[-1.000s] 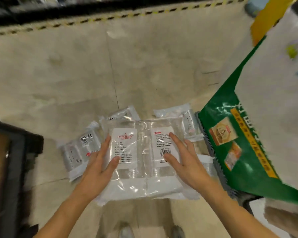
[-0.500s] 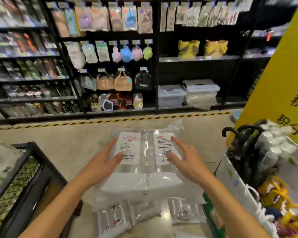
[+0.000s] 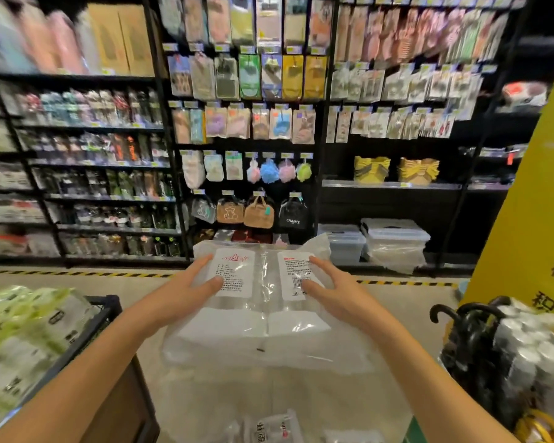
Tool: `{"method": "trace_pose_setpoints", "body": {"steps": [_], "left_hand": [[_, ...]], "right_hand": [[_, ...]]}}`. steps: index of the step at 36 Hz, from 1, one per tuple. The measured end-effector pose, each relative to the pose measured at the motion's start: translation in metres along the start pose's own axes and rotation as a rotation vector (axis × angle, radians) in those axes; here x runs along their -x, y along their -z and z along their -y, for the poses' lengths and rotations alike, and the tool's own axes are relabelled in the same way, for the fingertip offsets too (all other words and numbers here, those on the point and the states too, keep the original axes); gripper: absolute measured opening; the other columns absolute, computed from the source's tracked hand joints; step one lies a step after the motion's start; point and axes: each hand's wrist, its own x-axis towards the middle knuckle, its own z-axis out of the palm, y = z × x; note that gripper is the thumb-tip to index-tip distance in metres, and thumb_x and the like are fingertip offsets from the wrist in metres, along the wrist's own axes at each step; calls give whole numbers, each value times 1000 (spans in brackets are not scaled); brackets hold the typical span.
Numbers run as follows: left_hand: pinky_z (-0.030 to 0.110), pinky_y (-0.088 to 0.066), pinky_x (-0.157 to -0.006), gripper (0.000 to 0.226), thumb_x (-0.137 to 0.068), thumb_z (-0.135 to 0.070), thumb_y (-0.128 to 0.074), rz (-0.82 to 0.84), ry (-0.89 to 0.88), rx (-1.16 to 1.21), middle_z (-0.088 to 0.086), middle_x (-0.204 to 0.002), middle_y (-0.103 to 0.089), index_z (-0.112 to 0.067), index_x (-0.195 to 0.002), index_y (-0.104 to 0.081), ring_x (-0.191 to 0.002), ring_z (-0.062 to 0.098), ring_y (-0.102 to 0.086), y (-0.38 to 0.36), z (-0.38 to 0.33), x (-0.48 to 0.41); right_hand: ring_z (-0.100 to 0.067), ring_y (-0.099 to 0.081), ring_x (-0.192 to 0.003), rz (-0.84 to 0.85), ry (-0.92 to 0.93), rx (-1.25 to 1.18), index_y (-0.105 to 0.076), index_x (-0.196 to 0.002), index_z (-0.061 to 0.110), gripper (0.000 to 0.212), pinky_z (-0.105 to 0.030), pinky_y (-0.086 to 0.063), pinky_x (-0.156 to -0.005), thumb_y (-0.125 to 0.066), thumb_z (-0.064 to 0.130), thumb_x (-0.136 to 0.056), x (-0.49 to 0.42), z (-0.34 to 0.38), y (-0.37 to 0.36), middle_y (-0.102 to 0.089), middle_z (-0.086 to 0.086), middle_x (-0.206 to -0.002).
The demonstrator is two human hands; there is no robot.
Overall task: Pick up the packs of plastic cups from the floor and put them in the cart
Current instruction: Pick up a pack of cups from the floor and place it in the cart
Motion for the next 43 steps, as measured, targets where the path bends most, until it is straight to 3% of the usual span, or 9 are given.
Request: {"method": "trace_pose_setpoints", "body": {"steps": [5, 10, 20, 23, 28, 30, 35, 40, 43], "left_hand": [[40, -33, -107, 70, -92, -62, -47, -58, 59, 30, -8, -161, -20, -50, -151, -11, -143, 23, -31, 3, 2, 21], [37, -32, -107, 68, -94, -60, -44, -162, 126, 28, -6, -161, -21, -47, -153, -11, -143, 24, -31, 3, 6, 59], [42, -19, -117, 67, -93, -64, -42, -408, 276, 23, -11, -163, -13, -51, -151, -11, -148, 20, -19, 12, 34, 161], [40, -17, -119, 73, -88, -69, -44, -476, 338, 36, -13, -162, -13, -51, -151, -12, -148, 18, -18, 17, 46, 203], [46, -24, -118, 87, -68, -91, -43, -591, 439, 81, -17, -160, -16, -62, -145, -13, -145, 19, -28, 26, 74, 279], [46, -23, -118, 85, -73, -89, -39, -638, 506, 36, -15, -161, -14, -59, -147, -11, -146, 21, -24, 30, 81, 312], [46, -25, -116, 75, -81, -81, -38, -763, 630, 48, -16, -162, -13, -60, -147, -8, -143, 24, -32, 37, 97, 400], [38, -28, -111, 71, -87, -69, -45, -923, 735, 74, -10, -160, -24, -53, -149, -15, -141, 23, -35, 47, 117, 496], [37, -28, -113, 73, -83, -75, -48, -986, 760, 151, -22, -152, -24, -57, -147, -17, -138, 18, -39, 51, 129, 560]], "right_hand": [[-31, -31, -145, 79, 46, 24, -24, -149, 53, 67, -51, -36, -114, -55, 61, -91, -7, 13, 4, -18, -1, -165], [-25, -36, -142, 165, 198, 12, -29, -150, 47, 63, -38, -39, -105, -57, 53, -94, -9, 24, 1, -28, 2, -161], [-23, -39, -140, 367, 444, 8, -30, -148, 51, 63, -42, -39, -106, -56, 58, -91, 5, 64, -49, -31, 2, -160], [-21, -32, -144, 429, 520, 11, -31, -151, 45, 64, -43, -32, -114, -57, 53, -93, 19, 86, -72, -29, 5, -161], [-19, -34, -142, 563, 635, 0, -31, -150, 45, 62, -34, -34, -103, -57, 52, -94, 56, 124, -112, -29, 8, -160], [-18, -35, -142, 610, 688, -5, -31, -150, 46, 61, -32, -35, -99, -56, 52, -95, 75, 141, -130, -29, 8, -160], [-19, -32, -144, 724, 832, -21, -32, -151, 43, 63, -37, -31, -112, -57, 52, -94, 133, 189, -177, -31, 8, -159], [-19, -38, -139, 853, 968, -14, -33, -152, 37, 63, -28, -35, -94, -58, 49, -94, 206, 238, -222, -35, 4, -157], [-20, -36, -141, 913, 1031, -34, -35, -151, 37, 63, -31, -34, -101, -60, 47, -94, 258, 265, -249, -36, 4, -157]]}}
